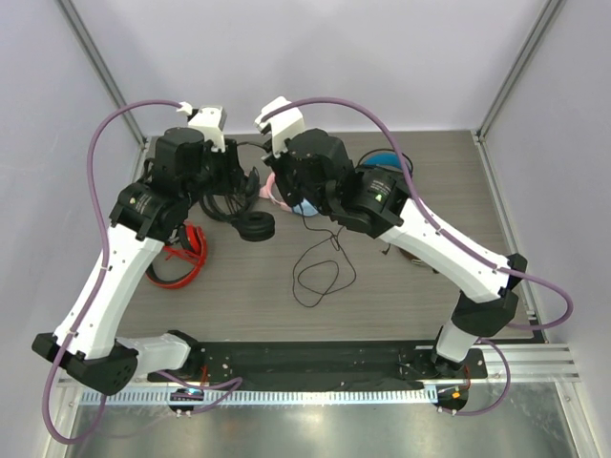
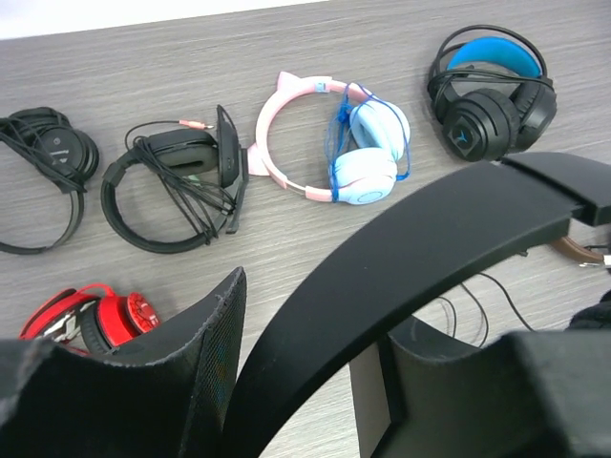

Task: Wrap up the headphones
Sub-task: Pass the headphones from the right arm to the left

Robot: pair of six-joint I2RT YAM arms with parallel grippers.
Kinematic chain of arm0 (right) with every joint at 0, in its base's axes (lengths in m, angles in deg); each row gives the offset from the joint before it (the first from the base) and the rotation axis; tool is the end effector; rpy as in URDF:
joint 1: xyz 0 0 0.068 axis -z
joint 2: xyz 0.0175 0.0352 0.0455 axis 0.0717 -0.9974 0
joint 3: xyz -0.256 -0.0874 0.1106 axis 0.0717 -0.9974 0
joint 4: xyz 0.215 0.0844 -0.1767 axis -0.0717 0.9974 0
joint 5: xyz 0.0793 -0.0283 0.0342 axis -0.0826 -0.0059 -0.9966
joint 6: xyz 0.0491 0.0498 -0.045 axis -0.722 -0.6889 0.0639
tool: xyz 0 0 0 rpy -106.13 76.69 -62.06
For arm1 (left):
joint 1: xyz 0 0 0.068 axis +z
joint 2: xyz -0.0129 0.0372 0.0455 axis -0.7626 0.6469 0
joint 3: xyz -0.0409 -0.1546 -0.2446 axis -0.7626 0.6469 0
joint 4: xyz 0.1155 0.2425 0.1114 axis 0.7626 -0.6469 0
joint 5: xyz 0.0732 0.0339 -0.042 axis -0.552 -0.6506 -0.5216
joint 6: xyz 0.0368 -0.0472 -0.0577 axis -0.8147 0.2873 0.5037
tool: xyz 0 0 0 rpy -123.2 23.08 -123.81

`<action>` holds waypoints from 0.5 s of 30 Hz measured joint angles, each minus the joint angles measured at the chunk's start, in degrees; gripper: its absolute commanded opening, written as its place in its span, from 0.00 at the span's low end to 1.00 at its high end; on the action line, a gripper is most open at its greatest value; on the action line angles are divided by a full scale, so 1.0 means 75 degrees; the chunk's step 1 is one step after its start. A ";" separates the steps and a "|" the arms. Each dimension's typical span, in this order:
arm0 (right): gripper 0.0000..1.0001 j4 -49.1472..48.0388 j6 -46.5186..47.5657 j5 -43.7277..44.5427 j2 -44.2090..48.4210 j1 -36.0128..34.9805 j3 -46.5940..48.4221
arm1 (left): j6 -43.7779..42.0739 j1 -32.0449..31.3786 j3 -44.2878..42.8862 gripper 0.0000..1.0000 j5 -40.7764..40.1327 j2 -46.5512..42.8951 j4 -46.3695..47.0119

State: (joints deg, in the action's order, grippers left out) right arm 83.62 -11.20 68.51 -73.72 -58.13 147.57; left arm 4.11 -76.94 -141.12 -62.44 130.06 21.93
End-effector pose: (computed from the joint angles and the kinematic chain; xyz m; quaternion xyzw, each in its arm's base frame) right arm 0.2255 0.3525 0.5238 -0.2936 0.7235 0.1117 0.6148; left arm 0.2634 -0.1234 0.4777 0.0556 0.8428 -0.1289 0.5197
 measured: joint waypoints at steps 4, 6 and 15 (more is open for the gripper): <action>0.43 -0.0012 -0.0015 0.0020 0.0041 -0.0003 -0.0058 | -0.0003 -0.0015 0.0000 0.00 -0.0079 0.0000 -0.0015; 0.76 -0.0067 -0.0096 -0.0015 0.0055 -0.0012 -0.0061 | -0.0003 -0.0015 0.0000 0.00 -0.0178 0.0003 -0.0032; 0.61 -0.0181 -0.0271 -0.0195 0.0740 -0.0061 -0.0067 | 0.0017 -0.0009 0.0003 0.00 -0.0766 0.0003 -0.0125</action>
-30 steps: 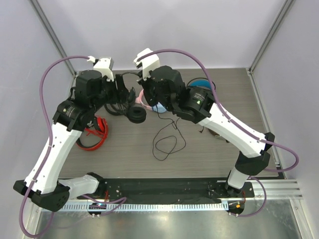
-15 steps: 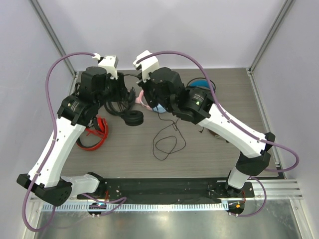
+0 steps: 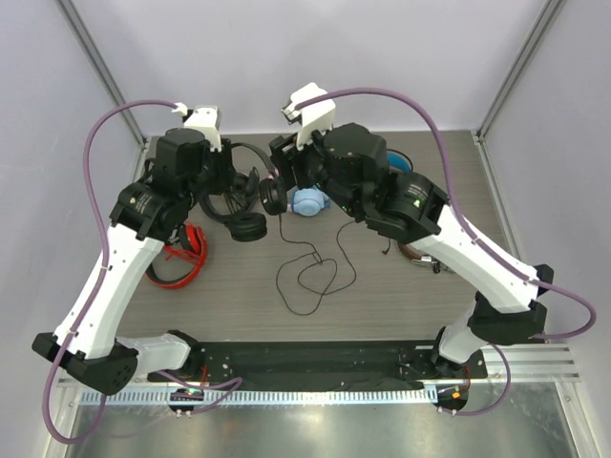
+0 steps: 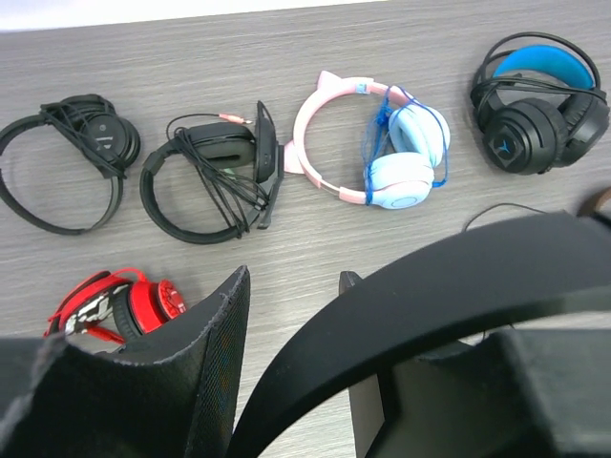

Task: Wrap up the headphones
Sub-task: Pass the headphones from the right arm to the left

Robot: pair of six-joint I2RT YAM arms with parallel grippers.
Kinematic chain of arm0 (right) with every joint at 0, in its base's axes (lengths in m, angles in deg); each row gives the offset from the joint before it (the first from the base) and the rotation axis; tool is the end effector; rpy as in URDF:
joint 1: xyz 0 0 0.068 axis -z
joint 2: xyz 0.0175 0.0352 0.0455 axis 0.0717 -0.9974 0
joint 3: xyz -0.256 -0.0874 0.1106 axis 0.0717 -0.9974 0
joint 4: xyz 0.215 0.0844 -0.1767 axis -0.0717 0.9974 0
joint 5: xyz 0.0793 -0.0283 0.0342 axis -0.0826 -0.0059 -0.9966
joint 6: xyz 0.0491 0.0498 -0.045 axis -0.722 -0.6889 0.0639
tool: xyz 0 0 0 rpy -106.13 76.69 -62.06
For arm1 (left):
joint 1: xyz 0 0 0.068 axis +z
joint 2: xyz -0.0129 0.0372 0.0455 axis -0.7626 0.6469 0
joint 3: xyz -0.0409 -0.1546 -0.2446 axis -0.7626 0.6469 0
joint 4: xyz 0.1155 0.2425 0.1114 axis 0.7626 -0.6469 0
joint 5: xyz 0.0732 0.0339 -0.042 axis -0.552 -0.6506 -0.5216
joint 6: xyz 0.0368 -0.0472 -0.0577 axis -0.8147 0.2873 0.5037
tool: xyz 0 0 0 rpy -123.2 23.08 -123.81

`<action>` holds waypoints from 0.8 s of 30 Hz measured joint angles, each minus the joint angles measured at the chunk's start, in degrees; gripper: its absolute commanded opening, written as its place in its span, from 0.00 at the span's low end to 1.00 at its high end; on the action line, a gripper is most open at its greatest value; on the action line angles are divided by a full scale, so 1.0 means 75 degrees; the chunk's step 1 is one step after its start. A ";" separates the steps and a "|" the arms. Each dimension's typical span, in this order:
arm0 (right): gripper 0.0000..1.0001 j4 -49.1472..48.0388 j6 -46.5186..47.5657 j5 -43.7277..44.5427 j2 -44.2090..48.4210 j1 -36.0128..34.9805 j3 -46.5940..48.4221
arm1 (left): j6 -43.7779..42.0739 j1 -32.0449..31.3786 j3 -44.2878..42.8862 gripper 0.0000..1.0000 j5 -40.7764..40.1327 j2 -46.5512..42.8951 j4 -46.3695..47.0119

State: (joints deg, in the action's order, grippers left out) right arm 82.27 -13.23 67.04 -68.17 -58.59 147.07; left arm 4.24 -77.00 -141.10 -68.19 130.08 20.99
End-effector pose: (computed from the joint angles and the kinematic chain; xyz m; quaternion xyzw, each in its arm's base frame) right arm 0.2034 0.3206 0.5603 -0.2642 0.7020 0.1628 0.6410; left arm 0.2646 -0.1164 0.4759 0.0295 0.8459 -0.0862 0.5255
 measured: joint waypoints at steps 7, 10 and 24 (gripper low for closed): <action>0.75 -0.0006 -0.0061 -0.0102 -0.0047 0.0000 0.0277 | 0.0015 0.0000 0.0009 0.00 0.0003 0.0000 0.0003; 0.75 0.0020 -0.0058 -0.0163 -0.0408 0.0000 0.0629 | 0.0015 0.0000 0.0009 0.00 0.0006 0.0000 0.0000; 0.01 0.0761 0.0309 0.0353 -0.1781 -0.0079 0.1562 | -0.0006 -0.0006 -0.0003 0.06 0.0128 -0.0017 -0.0020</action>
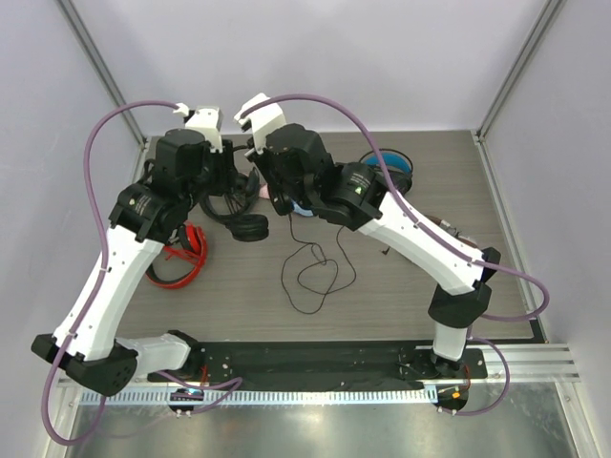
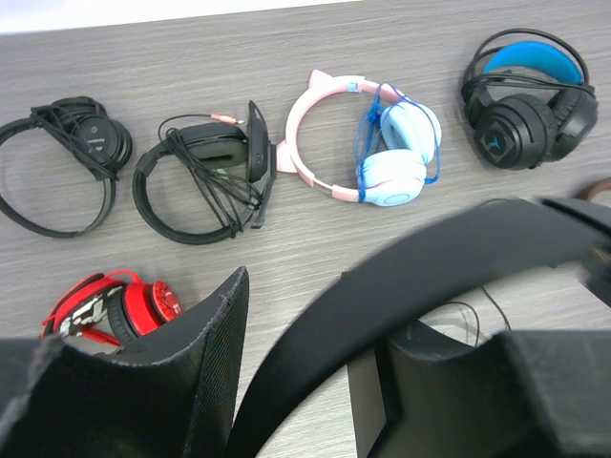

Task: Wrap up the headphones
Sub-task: Pass the headphones from the right arm to the left

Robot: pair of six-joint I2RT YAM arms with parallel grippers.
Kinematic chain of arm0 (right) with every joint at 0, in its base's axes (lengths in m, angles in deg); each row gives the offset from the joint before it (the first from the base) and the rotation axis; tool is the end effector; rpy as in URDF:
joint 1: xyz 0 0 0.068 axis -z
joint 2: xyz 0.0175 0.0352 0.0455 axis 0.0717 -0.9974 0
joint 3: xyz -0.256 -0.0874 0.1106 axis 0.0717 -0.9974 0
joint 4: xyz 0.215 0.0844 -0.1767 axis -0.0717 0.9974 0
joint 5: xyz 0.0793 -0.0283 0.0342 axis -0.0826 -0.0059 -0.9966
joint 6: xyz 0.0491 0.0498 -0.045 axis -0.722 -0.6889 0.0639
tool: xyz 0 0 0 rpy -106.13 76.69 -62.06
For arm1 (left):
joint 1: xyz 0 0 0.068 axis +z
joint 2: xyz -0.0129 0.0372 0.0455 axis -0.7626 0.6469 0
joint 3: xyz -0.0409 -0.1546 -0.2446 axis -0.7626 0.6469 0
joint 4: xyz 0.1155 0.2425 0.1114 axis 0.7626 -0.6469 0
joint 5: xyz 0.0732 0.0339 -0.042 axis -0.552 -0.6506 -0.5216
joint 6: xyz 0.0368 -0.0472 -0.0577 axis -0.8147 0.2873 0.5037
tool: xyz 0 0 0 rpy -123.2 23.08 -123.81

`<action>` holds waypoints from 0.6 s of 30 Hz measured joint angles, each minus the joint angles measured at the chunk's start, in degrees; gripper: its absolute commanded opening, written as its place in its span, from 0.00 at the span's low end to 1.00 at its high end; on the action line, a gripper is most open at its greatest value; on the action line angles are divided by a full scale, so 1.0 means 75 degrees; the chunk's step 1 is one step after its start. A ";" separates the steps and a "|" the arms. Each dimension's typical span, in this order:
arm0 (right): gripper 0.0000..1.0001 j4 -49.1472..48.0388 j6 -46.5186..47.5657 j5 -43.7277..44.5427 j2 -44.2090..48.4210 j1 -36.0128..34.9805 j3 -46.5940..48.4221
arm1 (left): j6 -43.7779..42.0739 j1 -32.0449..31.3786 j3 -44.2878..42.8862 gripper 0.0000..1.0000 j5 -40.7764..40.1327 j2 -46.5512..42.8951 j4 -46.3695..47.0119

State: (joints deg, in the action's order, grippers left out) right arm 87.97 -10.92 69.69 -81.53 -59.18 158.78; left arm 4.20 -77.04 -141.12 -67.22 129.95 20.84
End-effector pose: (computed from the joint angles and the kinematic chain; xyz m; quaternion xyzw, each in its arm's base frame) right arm 0.2322 0.3798 0.5281 -0.2999 0.7248 0.1039 0.6115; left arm 0.2633 -0.1173 0.4762 0.0346 0.8463 -0.0931 0.5234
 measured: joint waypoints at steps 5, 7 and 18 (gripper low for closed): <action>0.01 0.0064 0.0108 0.0195 -0.0076 -0.0032 -0.0003 | 0.0017 -0.0003 -0.0166 0.68 0.0073 -0.0026 -0.0166; 0.01 -0.0017 0.0105 0.0224 -0.0047 -0.0061 -0.0020 | 0.0017 0.0000 -0.0251 0.70 0.0050 -0.0038 -0.0178; 0.01 -0.0169 0.0105 0.0373 0.0090 -0.0102 -0.0160 | -0.0163 0.0000 -0.0391 0.58 -0.0358 -0.0105 -0.0291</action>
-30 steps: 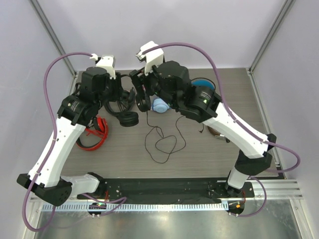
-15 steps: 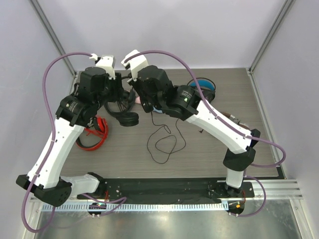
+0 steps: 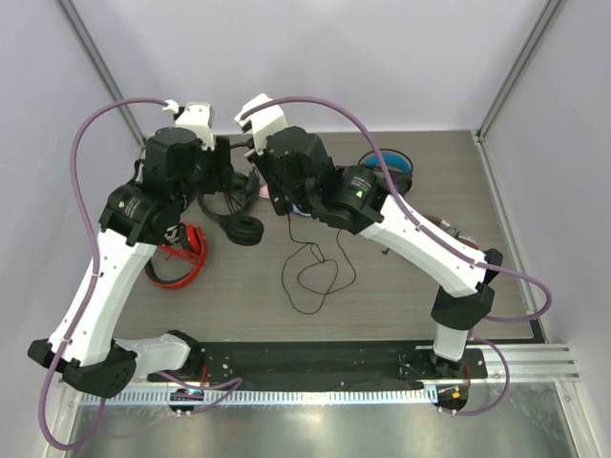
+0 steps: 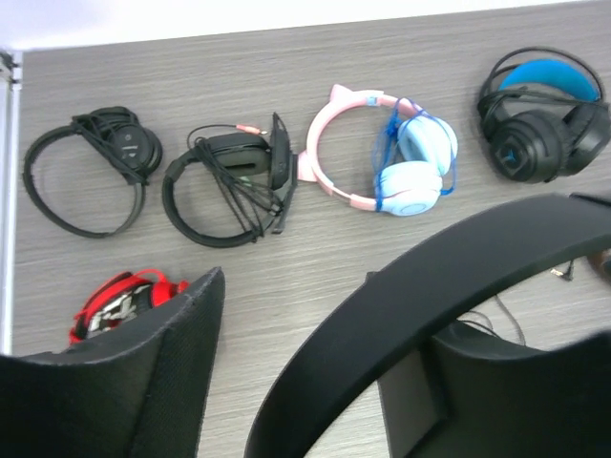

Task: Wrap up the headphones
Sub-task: Pass the headphones from the right arm to the left

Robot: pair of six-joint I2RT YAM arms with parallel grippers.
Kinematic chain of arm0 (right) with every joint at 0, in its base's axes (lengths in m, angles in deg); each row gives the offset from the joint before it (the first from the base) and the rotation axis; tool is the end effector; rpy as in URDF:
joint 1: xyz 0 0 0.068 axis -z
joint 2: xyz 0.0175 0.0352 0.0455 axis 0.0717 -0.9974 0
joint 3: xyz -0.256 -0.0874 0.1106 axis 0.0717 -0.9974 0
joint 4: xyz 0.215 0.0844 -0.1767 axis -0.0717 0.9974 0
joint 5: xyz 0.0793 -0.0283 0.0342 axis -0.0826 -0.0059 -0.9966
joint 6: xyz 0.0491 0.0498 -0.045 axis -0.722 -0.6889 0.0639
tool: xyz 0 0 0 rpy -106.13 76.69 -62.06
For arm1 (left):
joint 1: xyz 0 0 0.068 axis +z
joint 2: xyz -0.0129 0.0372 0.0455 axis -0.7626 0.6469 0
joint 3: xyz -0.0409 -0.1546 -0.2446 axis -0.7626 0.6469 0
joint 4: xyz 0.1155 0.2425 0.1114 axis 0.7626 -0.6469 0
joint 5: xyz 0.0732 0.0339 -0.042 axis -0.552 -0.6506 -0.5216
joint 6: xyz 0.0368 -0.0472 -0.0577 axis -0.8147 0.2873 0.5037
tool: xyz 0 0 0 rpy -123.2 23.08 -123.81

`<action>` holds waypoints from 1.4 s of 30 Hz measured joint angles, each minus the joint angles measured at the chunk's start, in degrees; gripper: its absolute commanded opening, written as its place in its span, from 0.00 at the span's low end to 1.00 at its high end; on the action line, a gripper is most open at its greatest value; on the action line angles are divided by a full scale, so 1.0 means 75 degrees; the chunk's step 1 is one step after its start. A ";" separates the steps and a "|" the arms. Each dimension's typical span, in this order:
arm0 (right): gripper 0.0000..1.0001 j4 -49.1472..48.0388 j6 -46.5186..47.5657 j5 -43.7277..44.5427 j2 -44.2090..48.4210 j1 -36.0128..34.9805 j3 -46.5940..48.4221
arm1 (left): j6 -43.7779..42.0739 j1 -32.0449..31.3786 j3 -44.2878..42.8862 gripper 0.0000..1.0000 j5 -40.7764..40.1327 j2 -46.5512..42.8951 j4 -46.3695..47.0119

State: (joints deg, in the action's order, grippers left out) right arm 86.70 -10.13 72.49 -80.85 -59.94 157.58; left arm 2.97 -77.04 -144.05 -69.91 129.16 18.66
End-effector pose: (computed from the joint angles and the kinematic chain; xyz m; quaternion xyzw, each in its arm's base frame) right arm 0.2285 0.3788 0.5291 -0.2916 0.7221 0.0888 0.6209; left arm 0.2527 -0.1081 0.4935 0.0288 0.8380 -0.0732 0.5400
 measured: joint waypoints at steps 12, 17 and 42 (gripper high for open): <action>0.01 -0.0233 0.0271 0.0455 0.0026 -0.0047 -0.0221 | -0.0082 0.0000 -0.0746 0.91 -0.0140 0.0265 -0.0828; 0.01 -0.0356 0.0635 0.0691 0.0149 -0.0047 -0.0469 | -0.0102 0.0000 -0.0880 0.92 -0.0070 0.0498 -0.1122; 0.01 -0.0731 0.0915 0.0892 0.0166 -0.0047 -0.0647 | -0.0198 -0.0067 -0.1122 0.12 0.0102 0.0688 -0.1498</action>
State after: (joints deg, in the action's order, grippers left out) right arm 81.22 -3.27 79.17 -79.60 -60.29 152.73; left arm 1.49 -77.55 -152.47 -69.15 134.32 7.42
